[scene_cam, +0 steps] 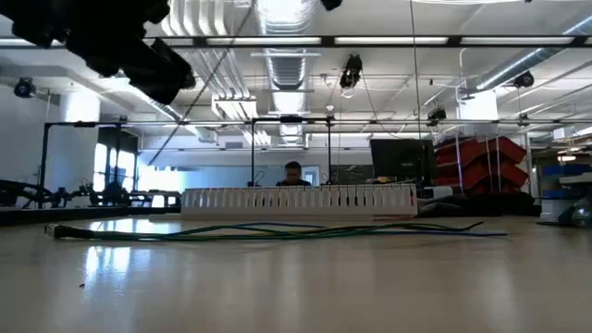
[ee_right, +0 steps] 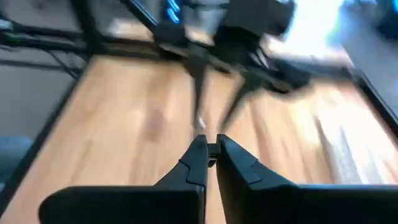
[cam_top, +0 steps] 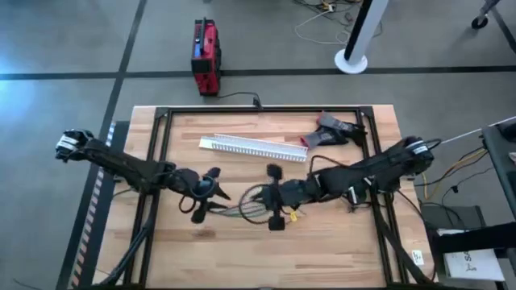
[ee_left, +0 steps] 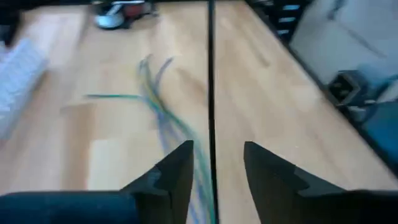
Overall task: Ziptie cables
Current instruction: Insert the black ziptie on the cable wires
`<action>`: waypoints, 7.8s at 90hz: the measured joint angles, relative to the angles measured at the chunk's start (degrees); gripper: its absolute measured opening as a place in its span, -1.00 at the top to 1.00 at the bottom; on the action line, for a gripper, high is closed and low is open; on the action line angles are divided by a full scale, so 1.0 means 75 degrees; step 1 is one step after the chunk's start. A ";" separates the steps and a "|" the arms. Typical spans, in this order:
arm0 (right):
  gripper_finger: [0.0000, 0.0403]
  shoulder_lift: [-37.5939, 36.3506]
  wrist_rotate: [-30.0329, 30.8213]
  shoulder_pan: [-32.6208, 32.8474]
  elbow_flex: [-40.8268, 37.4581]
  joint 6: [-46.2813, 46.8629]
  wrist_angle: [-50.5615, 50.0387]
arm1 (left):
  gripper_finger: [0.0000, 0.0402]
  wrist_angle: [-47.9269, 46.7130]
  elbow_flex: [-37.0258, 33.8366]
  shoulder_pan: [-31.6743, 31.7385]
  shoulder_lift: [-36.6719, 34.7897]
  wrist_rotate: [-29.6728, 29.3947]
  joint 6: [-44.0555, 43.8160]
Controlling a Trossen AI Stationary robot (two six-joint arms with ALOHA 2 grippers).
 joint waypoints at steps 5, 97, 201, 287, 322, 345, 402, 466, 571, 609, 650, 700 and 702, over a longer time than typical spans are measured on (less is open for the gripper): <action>0.99 0.0001 0.0009 -0.0098 0.0767 0.0610 -0.1248 | 0.34 0.0100 -0.0107 0.0000 0.0063 -0.0197 0.0028; 0.97 0.0996 -0.0504 -0.2113 0.3177 0.5055 -0.5531 | 0.51 -0.0589 0.0222 -0.0088 0.1381 -0.0471 -0.1217; 0.97 0.1336 -0.0203 -0.2319 0.3545 0.7353 -0.5681 | 0.51 -0.0876 0.0199 -0.0574 0.1387 -0.0541 -0.1380; 0.97 0.1367 -0.0015 -0.1815 0.4444 0.7146 -0.6758 | 0.51 -0.0787 0.0196 -0.0580 0.1389 -0.0541 -0.1526; 0.97 0.1358 -0.0299 -0.1860 0.4544 0.6938 -0.6792 | 0.51 -0.0804 0.0196 -0.0580 0.1390 -0.0541 -0.1526; 0.97 0.1297 -0.0492 -0.1837 0.4756 0.6813 -0.6954 | 0.51 -0.0818 0.0196 -0.0580 0.1388 -0.0541 -0.1526; 0.97 0.1597 0.0218 -0.1860 0.4135 0.6848 -0.6715 | 0.51 -0.0818 0.0196 -0.0583 0.1390 -0.0541 -0.1526; 0.97 0.2600 0.0151 -0.1352 0.4074 0.6952 -0.6562 | 0.51 -0.0585 0.0146 -0.0992 0.1388 -0.0536 -0.1529; 0.97 0.2618 0.0574 -0.1050 0.4214 0.6945 -0.6573 | 0.51 0.1487 -0.0317 -0.1719 0.1390 -0.0541 -0.1007; 0.97 0.2544 0.0304 -0.1020 0.4211 0.7040 -0.6577 | 0.51 0.2068 -0.0311 -0.1816 0.1692 -0.0540 -0.0735; 0.97 0.2564 0.0103 -0.0952 0.4204 0.7159 -0.6698 | 0.51 0.2925 0.0167 -0.1839 0.3634 -0.0529 -0.0093; 0.97 0.2299 0.0594 -0.1029 0.4214 0.7200 -0.6779 | 0.37 0.2893 0.1290 -0.1837 0.5293 -0.1357 0.0599; 0.97 0.2299 0.0594 -0.1041 0.4214 0.7194 -0.6779 | 0.36 0.2872 0.1360 -0.1830 0.5380 -0.1413 0.0602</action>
